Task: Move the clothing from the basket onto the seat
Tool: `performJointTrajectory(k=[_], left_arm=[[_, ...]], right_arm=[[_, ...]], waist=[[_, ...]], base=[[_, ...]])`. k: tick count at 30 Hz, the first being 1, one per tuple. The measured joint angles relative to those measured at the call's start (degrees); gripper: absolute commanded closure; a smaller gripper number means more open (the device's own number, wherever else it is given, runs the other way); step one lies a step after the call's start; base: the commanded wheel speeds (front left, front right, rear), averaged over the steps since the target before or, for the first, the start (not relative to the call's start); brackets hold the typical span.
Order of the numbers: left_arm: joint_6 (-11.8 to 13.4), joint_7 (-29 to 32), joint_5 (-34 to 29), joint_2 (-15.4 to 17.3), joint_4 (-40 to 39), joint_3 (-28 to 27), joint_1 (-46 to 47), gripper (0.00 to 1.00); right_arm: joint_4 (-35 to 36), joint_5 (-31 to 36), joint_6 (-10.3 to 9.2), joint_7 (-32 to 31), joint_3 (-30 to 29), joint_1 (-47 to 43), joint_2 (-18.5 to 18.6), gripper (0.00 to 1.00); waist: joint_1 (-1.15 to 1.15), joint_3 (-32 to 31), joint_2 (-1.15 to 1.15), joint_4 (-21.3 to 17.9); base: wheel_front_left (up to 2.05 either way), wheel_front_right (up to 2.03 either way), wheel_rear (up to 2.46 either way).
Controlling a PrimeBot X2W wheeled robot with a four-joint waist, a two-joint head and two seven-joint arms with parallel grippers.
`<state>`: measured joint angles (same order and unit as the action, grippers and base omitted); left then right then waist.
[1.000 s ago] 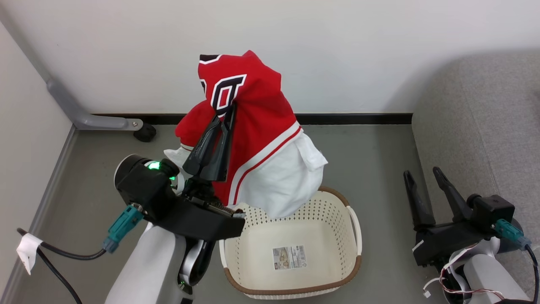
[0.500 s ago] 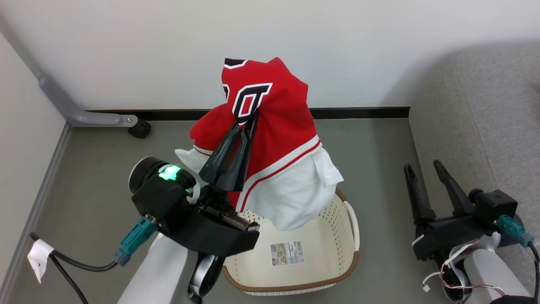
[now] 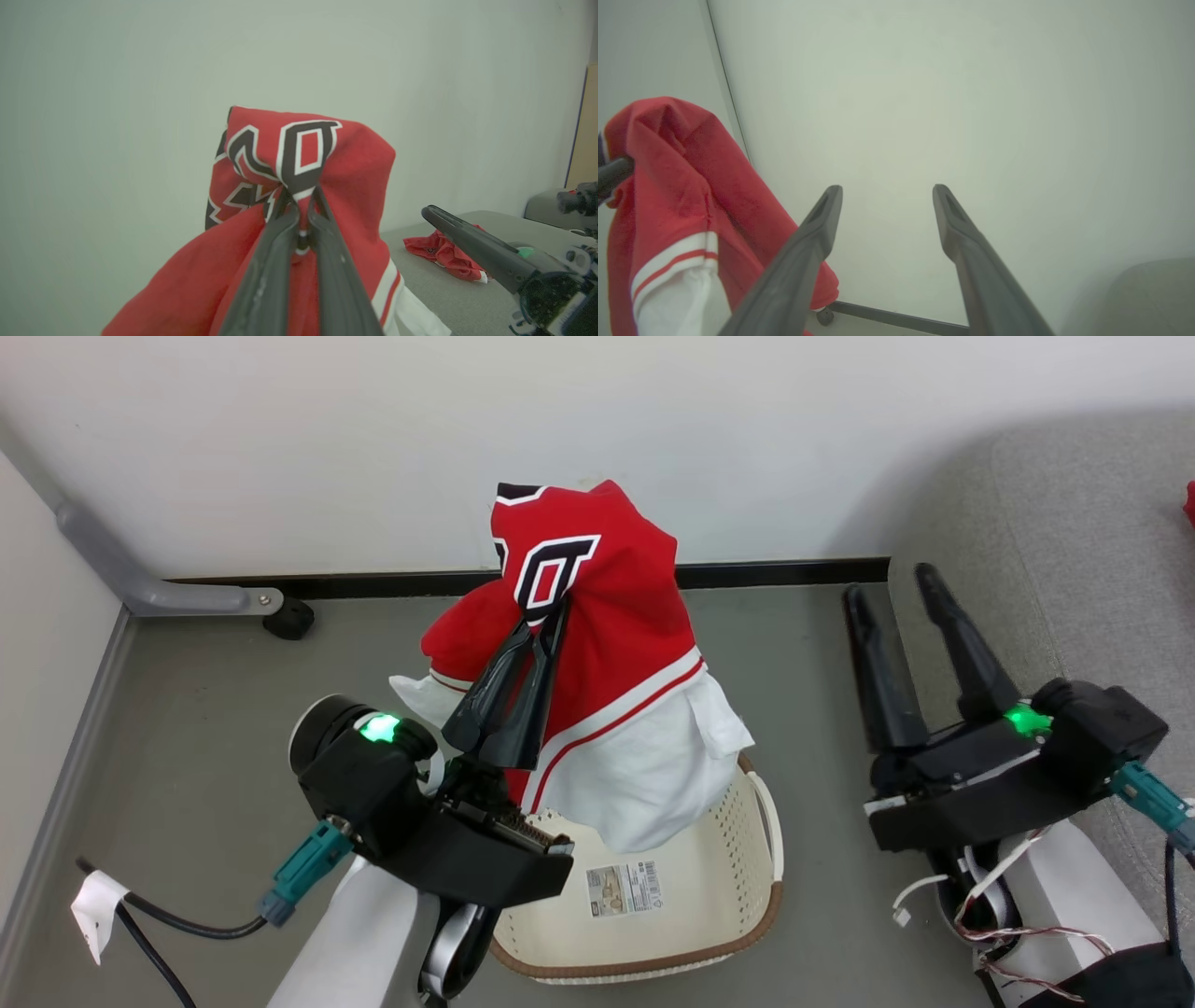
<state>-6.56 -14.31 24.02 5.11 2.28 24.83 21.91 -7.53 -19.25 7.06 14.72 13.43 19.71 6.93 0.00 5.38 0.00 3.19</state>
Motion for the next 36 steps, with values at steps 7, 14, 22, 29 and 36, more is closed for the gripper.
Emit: performJointTrajectory(k=[7,14,22,29,36], left_arm=[[-0.01,0.0,0.02,-0.25,1.42,0.12,0.04,1.0],[-0.02,0.0,0.02,-0.42,2.27,0.49,0.15,1.0],[-0.05,0.0,0.02,-0.87,2.26,1.7,0.4,1.0],[-0.07,0.0,0.01,-1.24,2.07,3.14,1.31,1.0],[-0.08,0.0,0.02,-1.56,2.13,4.61,2.22,1.0]], right_arm=[[5.9,-4.68,0.01,0.0,13.5,2.27,5.04,0.0],[6.1,-7.31,0.01,-0.01,22.96,6.05,11.0,0.0],[3.94,-10.2,0.01,-2.56,32.36,11.21,16.36,0.0],[1.93,-12.18,0.01,-4.43,37.07,17.36,18.62,0.0],[-0.36,-14.38,0.02,-6.62,43.81,23.73,19.35,0.0]], waist=[[0.0,0.38,0.0,-0.27],[0.0,0.62,0.0,0.1],[0.0,0.93,0.0,1.03],[0.0,1.84,0.0,2.37],[0.0,2.72,0.0,3.9]], base=[[0.0,0.0,0.0],[0.0,0.0,0.0],[0.0,0.0,0.0],[0.0,0.0,0.0],[0.0,0.0,0.0]])
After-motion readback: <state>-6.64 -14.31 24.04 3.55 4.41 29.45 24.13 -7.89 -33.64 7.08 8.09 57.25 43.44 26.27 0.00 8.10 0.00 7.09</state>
